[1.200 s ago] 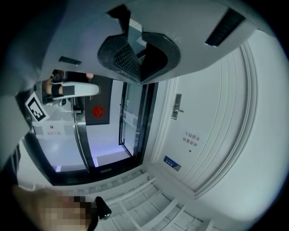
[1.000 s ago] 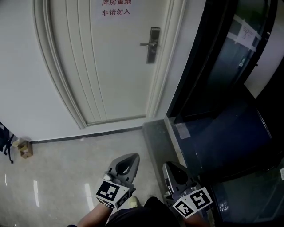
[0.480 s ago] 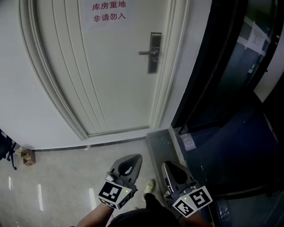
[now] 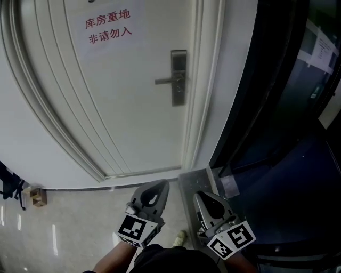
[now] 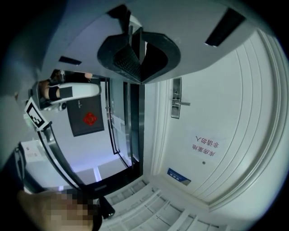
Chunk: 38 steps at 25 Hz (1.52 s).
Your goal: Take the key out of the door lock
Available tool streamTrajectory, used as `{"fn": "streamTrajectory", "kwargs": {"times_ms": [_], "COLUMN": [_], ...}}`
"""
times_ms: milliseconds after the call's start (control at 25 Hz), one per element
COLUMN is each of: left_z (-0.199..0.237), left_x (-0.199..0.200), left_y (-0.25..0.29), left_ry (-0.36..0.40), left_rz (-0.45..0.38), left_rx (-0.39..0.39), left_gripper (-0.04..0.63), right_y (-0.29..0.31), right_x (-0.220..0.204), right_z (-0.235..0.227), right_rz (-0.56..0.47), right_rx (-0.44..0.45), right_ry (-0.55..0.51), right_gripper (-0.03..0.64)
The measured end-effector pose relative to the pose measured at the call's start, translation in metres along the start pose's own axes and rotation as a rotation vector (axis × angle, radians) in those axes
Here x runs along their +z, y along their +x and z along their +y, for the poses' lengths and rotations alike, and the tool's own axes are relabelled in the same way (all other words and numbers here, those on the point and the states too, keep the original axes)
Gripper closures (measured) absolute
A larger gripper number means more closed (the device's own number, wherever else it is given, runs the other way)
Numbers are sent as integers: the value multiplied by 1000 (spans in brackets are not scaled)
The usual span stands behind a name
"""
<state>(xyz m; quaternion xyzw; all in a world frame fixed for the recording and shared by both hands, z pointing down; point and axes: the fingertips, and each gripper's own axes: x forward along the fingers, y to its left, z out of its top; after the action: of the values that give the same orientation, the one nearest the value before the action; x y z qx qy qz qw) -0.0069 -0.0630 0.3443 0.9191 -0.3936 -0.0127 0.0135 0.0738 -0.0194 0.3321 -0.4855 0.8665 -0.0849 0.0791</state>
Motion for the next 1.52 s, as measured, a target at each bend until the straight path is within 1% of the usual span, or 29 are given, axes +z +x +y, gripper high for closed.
{"fn": "streamTrajectory", "kwargs": {"times_ms": [200,400,600,840,1040,1200,1320,1520], "left_z": [6,14,29,62,97,122,138,165], "left_x": [7,5,4,5,10,11,8,1], "left_y": [31,52,75,110,147,179,201,228], "left_ry": [2,-20,-8,-4,7,0,-11,-24], "left_rz": [-24,-21,-30,-51,-71,-71,-60,-46], "left_rx": [35,33,38,34,28,6,-9,-12], "left_gripper": [591,591,591,591,591,591,591,591], "right_y": [17,38,63,107,157,197,222,263], "right_x": [9,9,11,15,23,28,27,24], "right_z": [-30,-45,-62,-84,-106,-125,-141,-170], "right_rz": [1,21,15,8,-6,0,9,17], "right_rx": [5,21,18,10,-6,-26,-45,-81], "right_ry": [-15,-42,-59,-79,-105,-128,-121,-118], "right_gripper": [600,601,600,600,600,600,600,600]}}
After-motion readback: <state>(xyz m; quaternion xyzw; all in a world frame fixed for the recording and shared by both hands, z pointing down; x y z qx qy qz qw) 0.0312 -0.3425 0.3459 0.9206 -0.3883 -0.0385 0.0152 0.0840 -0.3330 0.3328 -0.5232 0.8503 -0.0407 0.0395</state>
